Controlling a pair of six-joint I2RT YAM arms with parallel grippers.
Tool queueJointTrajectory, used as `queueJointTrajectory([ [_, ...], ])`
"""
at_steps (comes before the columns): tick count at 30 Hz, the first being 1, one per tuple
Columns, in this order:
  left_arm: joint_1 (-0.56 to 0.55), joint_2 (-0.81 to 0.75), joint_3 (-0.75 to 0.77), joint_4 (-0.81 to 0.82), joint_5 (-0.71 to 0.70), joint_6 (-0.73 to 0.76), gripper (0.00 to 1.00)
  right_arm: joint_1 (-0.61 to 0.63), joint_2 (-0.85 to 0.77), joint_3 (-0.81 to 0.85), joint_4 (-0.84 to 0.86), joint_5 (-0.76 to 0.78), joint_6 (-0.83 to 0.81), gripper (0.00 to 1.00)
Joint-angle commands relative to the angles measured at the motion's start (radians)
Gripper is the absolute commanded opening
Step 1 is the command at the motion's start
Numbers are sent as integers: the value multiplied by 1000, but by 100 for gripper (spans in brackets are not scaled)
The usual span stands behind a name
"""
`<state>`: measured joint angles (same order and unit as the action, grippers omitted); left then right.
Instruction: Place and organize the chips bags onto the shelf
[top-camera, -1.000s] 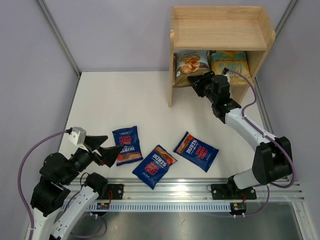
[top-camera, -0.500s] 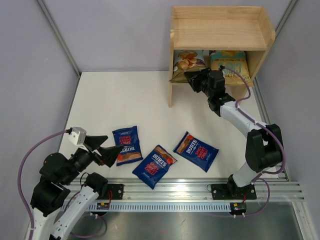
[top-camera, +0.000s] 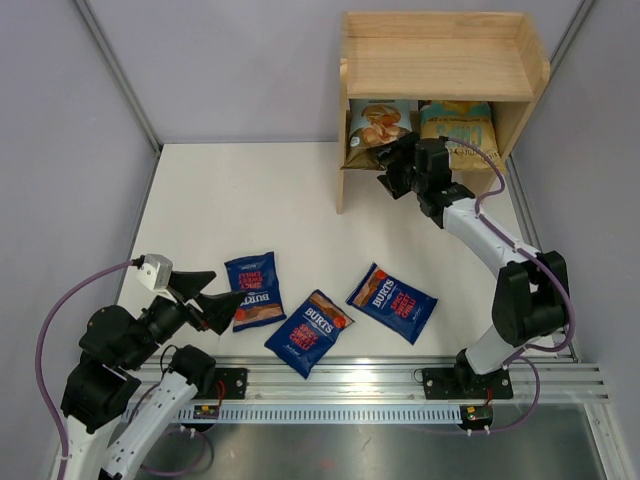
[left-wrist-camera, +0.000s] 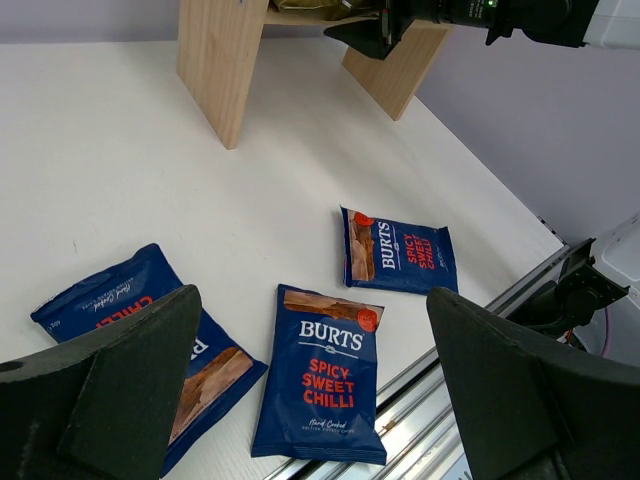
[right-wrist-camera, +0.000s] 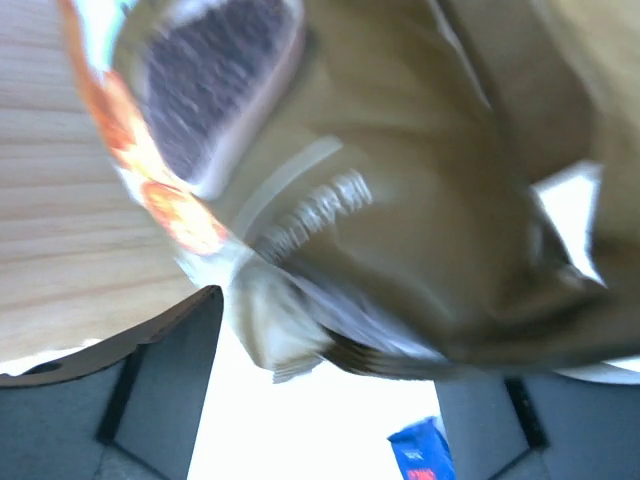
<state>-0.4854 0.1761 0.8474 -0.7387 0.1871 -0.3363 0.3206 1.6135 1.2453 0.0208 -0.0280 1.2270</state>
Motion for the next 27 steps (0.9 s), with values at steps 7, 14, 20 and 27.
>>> queueJointTrajectory([
  [7, -1, 10, -1, 36, -14, 3, 99, -3, -101, 8, -136, -9, -60, 91],
  [14, 1, 62, 15, 13, -115, -33, 99, -2, -158, -6, -99, -99, -124, 100],
  [20, 1, 310, 12, -38, -350, -174, 99, -2, -269, -73, -154, -115, -217, 100],
  [27, 57, 486, -140, 169, -356, -294, 99, -2, -522, -214, -269, -111, -481, 100],
])
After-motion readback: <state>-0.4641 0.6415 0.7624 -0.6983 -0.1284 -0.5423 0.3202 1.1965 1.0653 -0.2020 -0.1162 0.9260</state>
